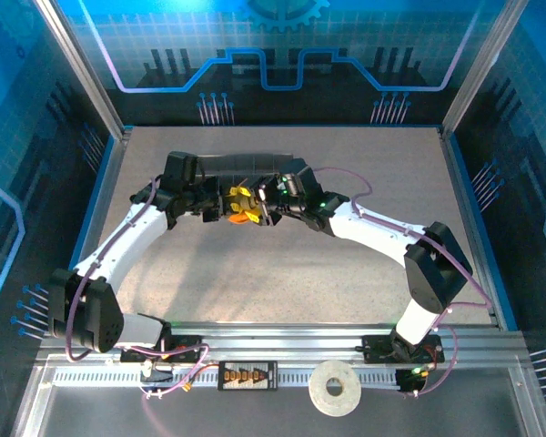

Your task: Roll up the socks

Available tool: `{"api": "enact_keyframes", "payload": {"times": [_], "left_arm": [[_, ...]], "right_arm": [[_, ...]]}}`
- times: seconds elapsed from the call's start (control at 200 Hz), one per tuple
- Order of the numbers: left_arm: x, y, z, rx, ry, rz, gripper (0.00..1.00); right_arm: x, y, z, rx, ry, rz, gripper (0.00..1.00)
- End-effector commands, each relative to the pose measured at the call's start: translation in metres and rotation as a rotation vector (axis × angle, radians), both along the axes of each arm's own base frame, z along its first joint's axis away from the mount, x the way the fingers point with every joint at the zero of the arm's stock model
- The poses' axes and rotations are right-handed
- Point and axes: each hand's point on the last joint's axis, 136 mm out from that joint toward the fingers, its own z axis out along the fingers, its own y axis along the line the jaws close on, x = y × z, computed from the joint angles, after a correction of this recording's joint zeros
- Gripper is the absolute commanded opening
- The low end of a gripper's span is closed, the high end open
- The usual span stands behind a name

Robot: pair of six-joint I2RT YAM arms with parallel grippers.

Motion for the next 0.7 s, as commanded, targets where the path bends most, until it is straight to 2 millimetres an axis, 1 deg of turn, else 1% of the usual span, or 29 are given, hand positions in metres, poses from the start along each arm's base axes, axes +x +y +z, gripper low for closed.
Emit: {"api": "enact_keyframes", "payload": {"times": [0.0,0.14,0.225,0.285,0.355,0.39,0.445,0.46,0.51,0.56,0.62,0.695], "left_arm": [[-0.007,-0.009,0.022,-0.04,-0.056,-0.06,0.0],[-0.007,-0.01,0.026,-0.046,-0.066,-0.06,0.0],[-0.008,-0.011,0.03,-0.051,-0.074,-0.068,0.0],[-0.009,-0.011,0.031,-0.05,-0.079,-0.069,0.0],[-0.01,-0.011,0.033,-0.05,-0.089,-0.073,0.0],[-0.01,-0.011,0.034,-0.048,-0.099,-0.076,0.0],[-0.009,-0.011,0.035,-0.045,-0.11,-0.078,0.0],[-0.009,-0.011,0.036,-0.045,-0.114,-0.078,0.0],[-0.008,-0.011,0.037,-0.044,-0.125,-0.078,0.11],[-0.008,-0.011,0.037,-0.042,-0.124,-0.076,0.26],[-0.01,-0.008,0.036,0.003,-0.155,-0.099,0.42],[-0.012,-0.001,0.037,0.057,-0.17,-0.097,0.57]], "right_arm": [[0.0,-0.003,-0.007,-0.036,0.015,0.01,0.59],[0.003,-0.001,-0.008,-0.03,0.018,0.004,0.54],[0.006,0.0,-0.006,-0.03,0.005,0.008,0.45],[0.005,0.001,-0.006,-0.035,0.006,0.014,0.36],[0.005,0.001,-0.006,-0.039,0.005,0.012,0.18],[0.004,0.0,-0.007,-0.048,0.007,0.012,0.1],[0.003,-0.002,-0.005,-0.058,-0.003,0.014,0.0],[0.003,-0.002,-0.005,-0.061,-0.004,0.015,0.0],[0.003,-0.004,-0.004,-0.074,-0.016,0.014,0.0],[0.003,-0.008,-0.002,-0.095,-0.039,0.013,0.0],[0.005,-0.014,0.003,-0.134,-0.082,0.017,0.0],[0.008,-0.024,0.009,-0.207,-0.149,0.025,0.0]]}}
